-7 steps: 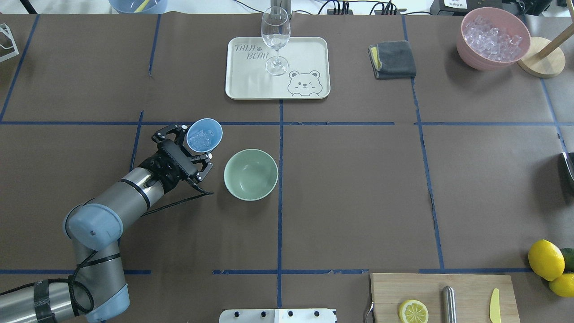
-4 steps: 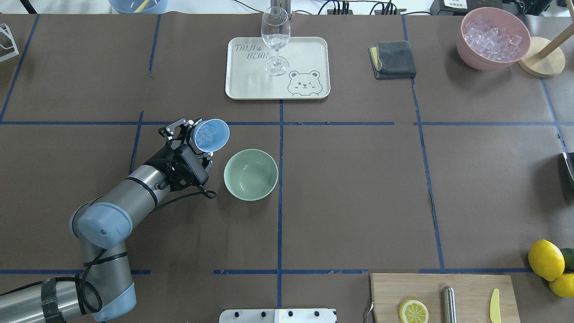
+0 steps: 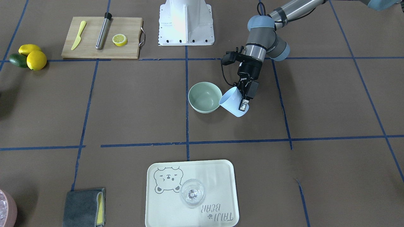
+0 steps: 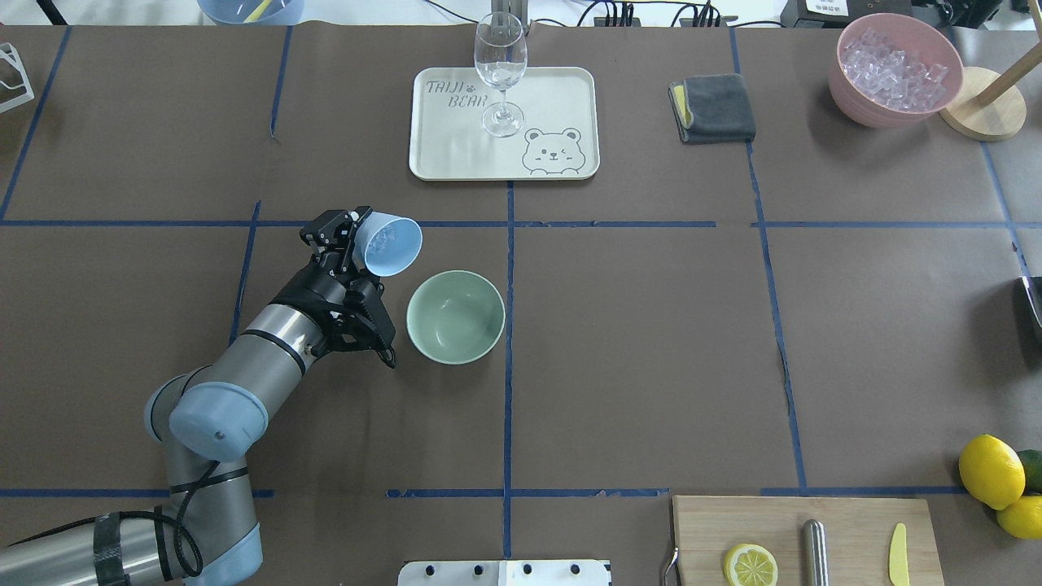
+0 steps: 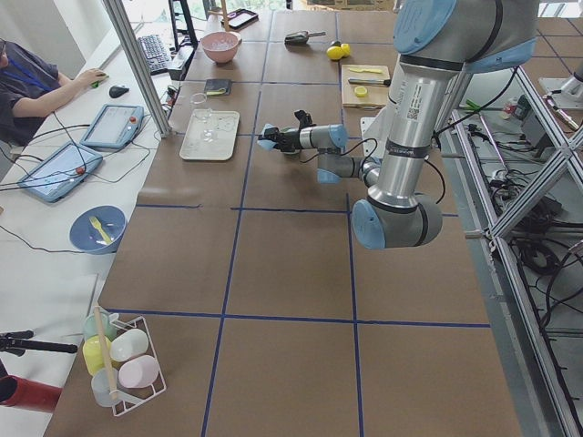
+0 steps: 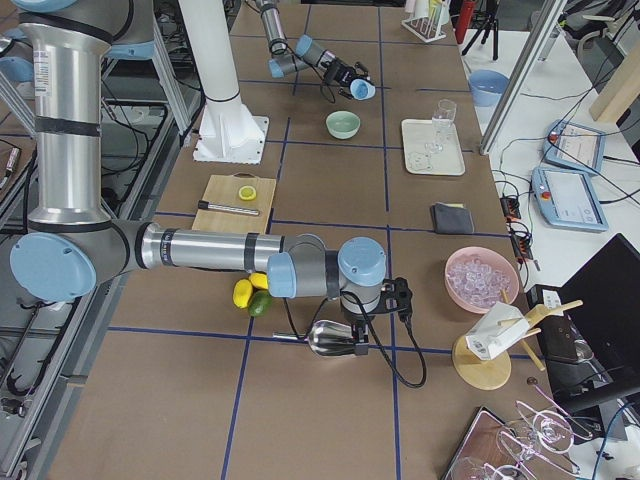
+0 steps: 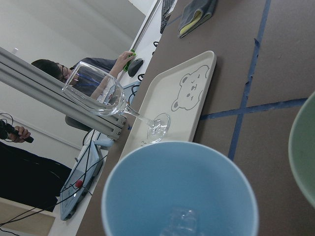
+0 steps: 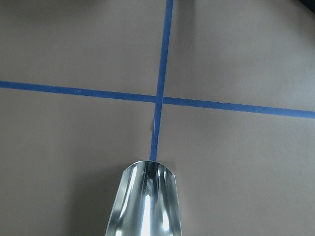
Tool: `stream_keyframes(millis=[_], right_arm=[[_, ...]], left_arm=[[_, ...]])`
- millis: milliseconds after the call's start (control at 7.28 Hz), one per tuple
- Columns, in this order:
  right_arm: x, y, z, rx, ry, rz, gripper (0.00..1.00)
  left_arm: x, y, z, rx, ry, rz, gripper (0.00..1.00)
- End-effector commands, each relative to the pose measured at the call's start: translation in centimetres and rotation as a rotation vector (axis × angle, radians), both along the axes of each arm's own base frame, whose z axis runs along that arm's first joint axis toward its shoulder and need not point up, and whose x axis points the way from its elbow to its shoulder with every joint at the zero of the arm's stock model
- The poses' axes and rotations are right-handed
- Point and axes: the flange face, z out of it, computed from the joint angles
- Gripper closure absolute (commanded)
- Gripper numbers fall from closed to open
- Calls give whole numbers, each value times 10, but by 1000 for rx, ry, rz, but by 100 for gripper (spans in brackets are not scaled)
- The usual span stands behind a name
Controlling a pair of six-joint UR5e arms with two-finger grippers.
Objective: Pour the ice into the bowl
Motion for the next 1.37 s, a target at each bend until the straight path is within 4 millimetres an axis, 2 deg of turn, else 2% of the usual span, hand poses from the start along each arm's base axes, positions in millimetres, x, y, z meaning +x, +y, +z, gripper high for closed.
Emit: stream_keyframes(millis=[0,412,1237], right_arm=[[4,6,5,-9,-1,8,0],[7,8,6,-12,-1,14,0],[10,13,10,-21,-6,22,0]], left_arm=[[13,15,-11,77,-113,1,100],[28,40,-27,209,-339,-63,100],[30,34,-11,302,-648,-141,100]])
